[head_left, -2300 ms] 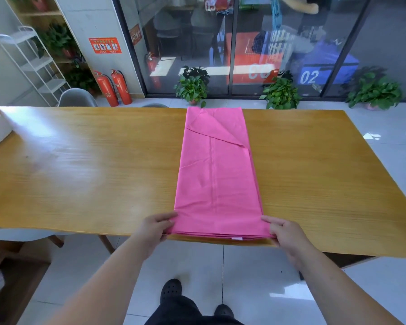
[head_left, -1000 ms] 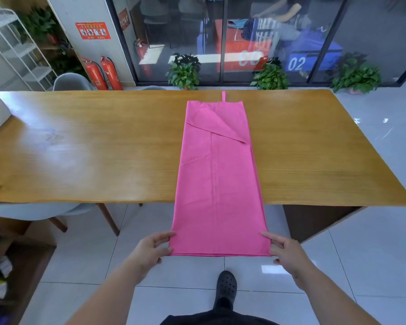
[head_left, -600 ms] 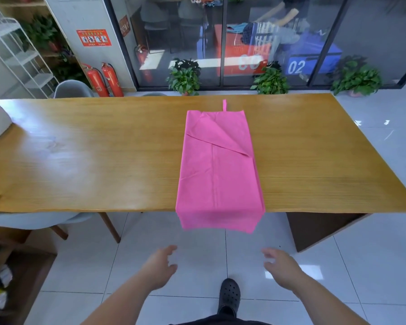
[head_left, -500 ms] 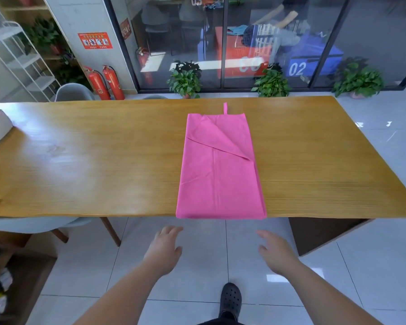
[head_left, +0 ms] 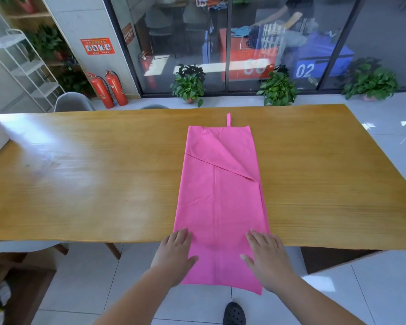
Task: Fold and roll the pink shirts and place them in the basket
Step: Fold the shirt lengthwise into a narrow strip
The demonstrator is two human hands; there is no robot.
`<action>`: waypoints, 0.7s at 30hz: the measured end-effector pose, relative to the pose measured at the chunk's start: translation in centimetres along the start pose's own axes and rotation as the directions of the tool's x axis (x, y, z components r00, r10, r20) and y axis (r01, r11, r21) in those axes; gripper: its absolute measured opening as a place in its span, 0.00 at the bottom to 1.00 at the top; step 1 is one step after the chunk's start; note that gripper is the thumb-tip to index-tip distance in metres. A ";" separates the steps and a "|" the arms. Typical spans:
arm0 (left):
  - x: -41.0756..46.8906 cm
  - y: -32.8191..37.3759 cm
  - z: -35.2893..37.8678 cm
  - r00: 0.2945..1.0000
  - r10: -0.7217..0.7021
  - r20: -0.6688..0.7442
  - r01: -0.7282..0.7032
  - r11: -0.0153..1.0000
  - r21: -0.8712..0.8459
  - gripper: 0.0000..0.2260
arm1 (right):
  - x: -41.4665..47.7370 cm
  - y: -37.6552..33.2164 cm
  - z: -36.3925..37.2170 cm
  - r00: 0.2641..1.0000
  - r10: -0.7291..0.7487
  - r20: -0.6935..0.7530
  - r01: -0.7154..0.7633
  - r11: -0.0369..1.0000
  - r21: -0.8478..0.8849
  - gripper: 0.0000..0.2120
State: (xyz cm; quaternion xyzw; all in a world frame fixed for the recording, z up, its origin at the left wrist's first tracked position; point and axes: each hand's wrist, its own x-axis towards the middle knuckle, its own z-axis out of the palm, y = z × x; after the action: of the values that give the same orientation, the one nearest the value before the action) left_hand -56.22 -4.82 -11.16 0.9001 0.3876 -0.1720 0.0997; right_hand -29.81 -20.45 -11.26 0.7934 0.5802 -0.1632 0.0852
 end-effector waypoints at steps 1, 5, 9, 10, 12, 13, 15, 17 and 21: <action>0.4 0.0 -0.6 0.999 0.003 -0.033 -0.003 1.000 0.018 0.35 | 0.4 -0.1 -0.6 0.998 -0.019 -0.053 0.018 1.000 -0.017 0.43; 2.5 -0.5 -2.6 0.997 -0.004 -0.078 0.003 1.000 -0.005 0.36 | 3.1 0.1 -2.5 0.994 -0.068 -0.086 0.072 0.997 0.035 0.38; 3.3 -0.7 -2.3 1.000 0.003 0.011 -0.003 0.999 -0.033 0.37 | 4.3 0.7 -2.4 0.995 -0.095 0.019 0.094 0.994 0.049 0.41; 3.3 -0.7 -2.2 1.000 0.004 -0.015 -0.004 1.000 -0.022 0.35 | 4.2 0.6 -2.5 0.995 -0.099 -0.006 0.099 0.995 0.031 0.42; 3.6 -0.8 -2.6 0.998 0.006 -0.057 -0.006 1.000 0.004 0.31 | 4.3 0.4 -2.9 0.992 -0.113 -0.060 0.114 0.994 0.003 0.43; 3.9 -0.9 -2.9 0.998 0.012 -0.054 -0.012 1.000 0.006 0.30 | 4.5 0.2 -3.1 0.990 -0.119 -0.068 0.120 0.993 0.001 0.42; 4.5 -1.2 -3.3 0.998 0.028 -0.052 -0.029 0.999 -0.018 0.28 | 5.1 -0.2 -3.4 0.990 -0.121 -0.067 0.121 0.993 0.000 0.40; 5.3 -1.6 -3.6 0.998 0.024 -0.061 -0.028 0.998 -0.060 0.26 | 6.1 -0.4 -3.7 0.992 -0.103 -0.074 0.103 0.995 -0.006 0.39; 7.4 -2.9 -4.1 0.993 -0.018 -0.113 0.003 0.991 -0.130 0.32 | 9.3 -0.5 -4.9 0.995 -0.039 -0.092 0.041 0.999 0.016 0.36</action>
State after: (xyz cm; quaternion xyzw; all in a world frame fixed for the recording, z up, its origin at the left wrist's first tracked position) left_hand -52.66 3.38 -10.38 0.8982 0.4075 -0.0951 0.1349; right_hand -26.97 -10.39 -10.00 0.7890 0.5978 -0.1334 0.0484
